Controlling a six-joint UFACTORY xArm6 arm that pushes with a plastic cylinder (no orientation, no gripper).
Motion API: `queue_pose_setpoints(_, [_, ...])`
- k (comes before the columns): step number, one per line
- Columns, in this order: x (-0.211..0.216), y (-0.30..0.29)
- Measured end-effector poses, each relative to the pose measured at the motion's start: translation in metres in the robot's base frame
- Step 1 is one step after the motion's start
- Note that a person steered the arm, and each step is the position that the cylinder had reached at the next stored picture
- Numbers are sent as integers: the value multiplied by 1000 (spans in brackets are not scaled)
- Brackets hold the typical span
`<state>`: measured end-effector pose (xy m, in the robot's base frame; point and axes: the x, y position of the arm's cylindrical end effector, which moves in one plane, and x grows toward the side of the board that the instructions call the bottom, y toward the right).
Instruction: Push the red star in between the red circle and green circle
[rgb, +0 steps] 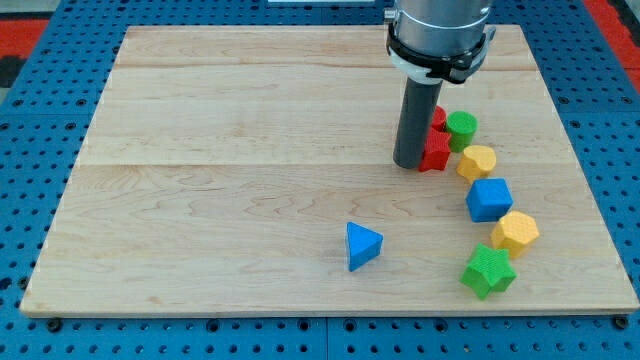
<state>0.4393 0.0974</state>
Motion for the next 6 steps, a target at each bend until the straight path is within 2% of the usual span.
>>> queue_pose_setpoints(2, [-13, 0])
queue_pose_setpoints(4, [15, -20])
queue_pose_setpoints(5, [16, 6])
queue_pose_setpoints(6, [-3, 17])
